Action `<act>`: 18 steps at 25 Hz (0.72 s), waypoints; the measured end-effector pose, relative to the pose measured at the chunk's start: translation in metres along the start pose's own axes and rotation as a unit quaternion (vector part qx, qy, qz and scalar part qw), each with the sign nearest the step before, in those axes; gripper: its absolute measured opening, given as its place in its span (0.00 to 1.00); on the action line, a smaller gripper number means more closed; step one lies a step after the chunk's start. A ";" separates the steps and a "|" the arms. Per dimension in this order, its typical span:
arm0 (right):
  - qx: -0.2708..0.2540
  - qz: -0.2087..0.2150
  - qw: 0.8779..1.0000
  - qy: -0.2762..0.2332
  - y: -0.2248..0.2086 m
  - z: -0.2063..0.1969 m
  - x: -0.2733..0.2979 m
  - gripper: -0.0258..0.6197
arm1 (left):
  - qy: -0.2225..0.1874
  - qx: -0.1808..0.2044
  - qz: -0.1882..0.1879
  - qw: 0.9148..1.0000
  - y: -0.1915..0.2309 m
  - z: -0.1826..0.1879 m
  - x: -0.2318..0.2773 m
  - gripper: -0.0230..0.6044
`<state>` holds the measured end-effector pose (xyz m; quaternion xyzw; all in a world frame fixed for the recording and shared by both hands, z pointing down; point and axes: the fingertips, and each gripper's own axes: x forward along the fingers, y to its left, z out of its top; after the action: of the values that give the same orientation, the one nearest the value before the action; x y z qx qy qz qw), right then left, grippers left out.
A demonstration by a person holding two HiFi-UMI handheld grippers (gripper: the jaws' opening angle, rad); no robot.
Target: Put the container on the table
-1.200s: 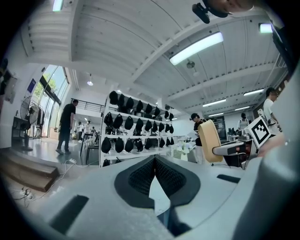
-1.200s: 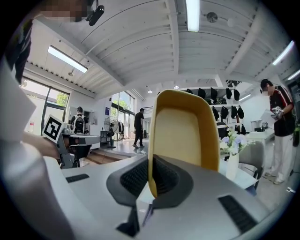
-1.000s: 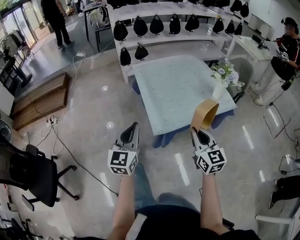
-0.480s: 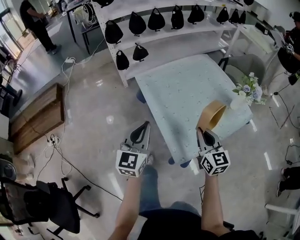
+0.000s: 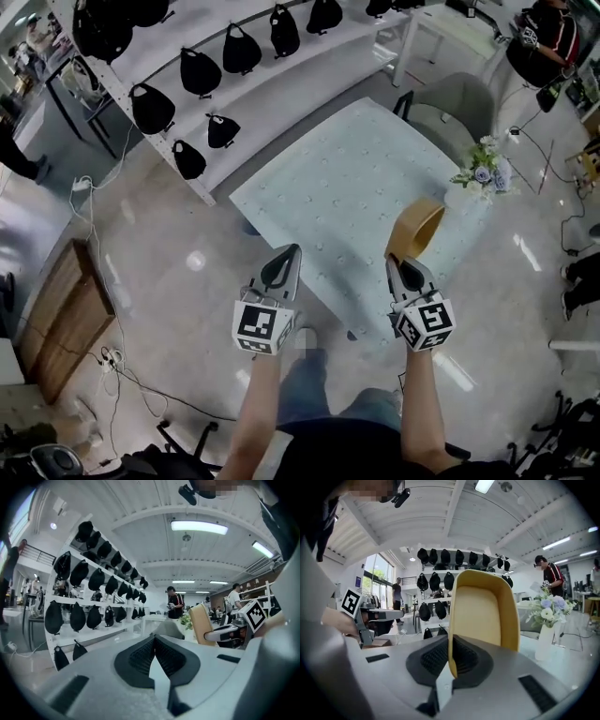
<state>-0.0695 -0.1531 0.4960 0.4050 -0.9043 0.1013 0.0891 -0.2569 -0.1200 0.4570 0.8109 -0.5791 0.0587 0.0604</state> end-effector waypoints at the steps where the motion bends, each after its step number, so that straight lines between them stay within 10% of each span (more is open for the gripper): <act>1: 0.001 -0.010 1.000 0.000 -0.003 0.001 0.003 0.04 | 0.003 0.002 -0.013 1.000 0.003 0.000 0.009 0.04; 18: 0.010 -0.092 0.996 -0.005 -0.048 0.022 -0.028 0.04 | 0.002 0.020 -0.134 0.991 -0.051 0.032 0.100 0.04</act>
<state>-0.0168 -0.1699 0.4733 0.4875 -0.8628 0.0996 0.0894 -0.1761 -0.2020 0.4407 0.8822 -0.4636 0.0633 0.0522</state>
